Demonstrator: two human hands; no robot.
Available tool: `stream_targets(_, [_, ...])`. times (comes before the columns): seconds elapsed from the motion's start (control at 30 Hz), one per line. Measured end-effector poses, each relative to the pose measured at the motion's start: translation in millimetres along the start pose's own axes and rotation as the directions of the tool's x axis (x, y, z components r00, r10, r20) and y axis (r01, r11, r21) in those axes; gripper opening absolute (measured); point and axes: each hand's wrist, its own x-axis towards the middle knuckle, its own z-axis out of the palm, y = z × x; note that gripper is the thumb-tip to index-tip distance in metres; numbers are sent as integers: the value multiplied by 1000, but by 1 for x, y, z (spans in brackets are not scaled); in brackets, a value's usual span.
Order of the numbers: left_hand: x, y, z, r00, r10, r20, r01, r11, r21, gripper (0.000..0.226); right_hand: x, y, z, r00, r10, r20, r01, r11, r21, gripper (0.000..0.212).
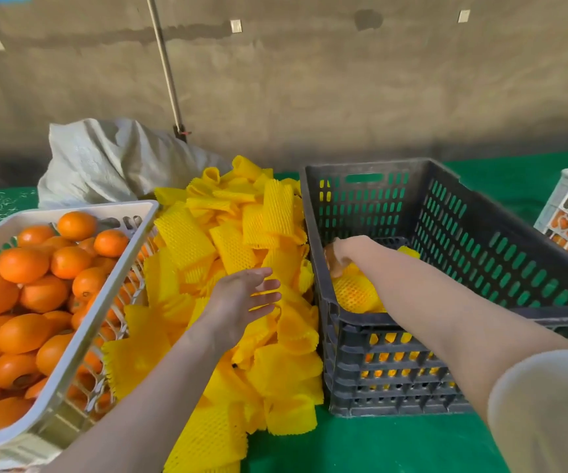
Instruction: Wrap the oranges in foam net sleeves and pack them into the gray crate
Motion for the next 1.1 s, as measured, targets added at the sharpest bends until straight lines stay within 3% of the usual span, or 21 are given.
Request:
stream_targets(0.17, [-8,8,-25,1000,24,-8,-25,999,-45,17,-4,1,8,994,78,-71,-83,995,-63,37])
stream_targets(0.3, [-15,18,-58,998,65,-15,-66,995,-80,18,-9,-3,2,976,186,-113,-185,983,19,65])
stream_targets(0.37, [-17,22,-74,997,72,-22,-74,992,-103,18,-13,-8,-8,936,171,-308,-143,983,112,64])
stream_targets(0.4, [-18,24,-82,997,71,-30,-74,991,-111,17,-14,-9,-13,882,153,-445,-73,979,192,61])
stream_targets(0.47, [-17,26,-93,997,65,-47,-71,989,-130,16,-18,-13,-25,708,123,-696,134,943,304,55])
stream_targets(0.53, [-16,28,-100,996,60,-59,-68,986,-151,15,-28,-21,-40,554,114,-825,305,894,328,46])
stream_targets(0.6, [-15,28,-104,996,63,-61,-72,983,-167,16,-32,-35,-55,488,112,-865,403,851,337,37])
stream_targets(0.67, [-15,28,-106,996,65,-55,-74,981,-181,15,-29,-58,-67,559,-22,-829,452,846,283,35])
stream_targets(0.73, [-15,27,-108,997,70,-43,-77,978,-192,15,-17,-86,-73,765,-174,-620,411,873,262,44])
stream_targets(0.8, [-15,26,-112,997,76,-35,-81,976,-202,16,-1,-107,-72,927,-153,-343,243,941,237,54])
stream_targets(0.87, [-16,25,-118,996,84,-39,-90,974,-209,17,12,-114,-64,978,-16,-207,54,982,179,55])
stream_targets(0.93, [-18,24,-125,994,92,-60,-103,971,-217,16,14,-114,-54,974,108,-200,-61,971,230,46])
stream_targets(0.97, [-19,24,-129,993,98,-73,-112,969,-220,16,11,-115,-50,951,158,-265,-72,948,309,40])
stream_targets(1.03, [-21,25,-136,989,113,-99,-132,970,-206,15,1,-122,-46,837,228,-497,9,903,430,31])
stream_targets(1.1, [-23,26,-140,985,122,-122,-145,969,-202,13,-19,-137,-49,672,191,-716,221,871,440,26])
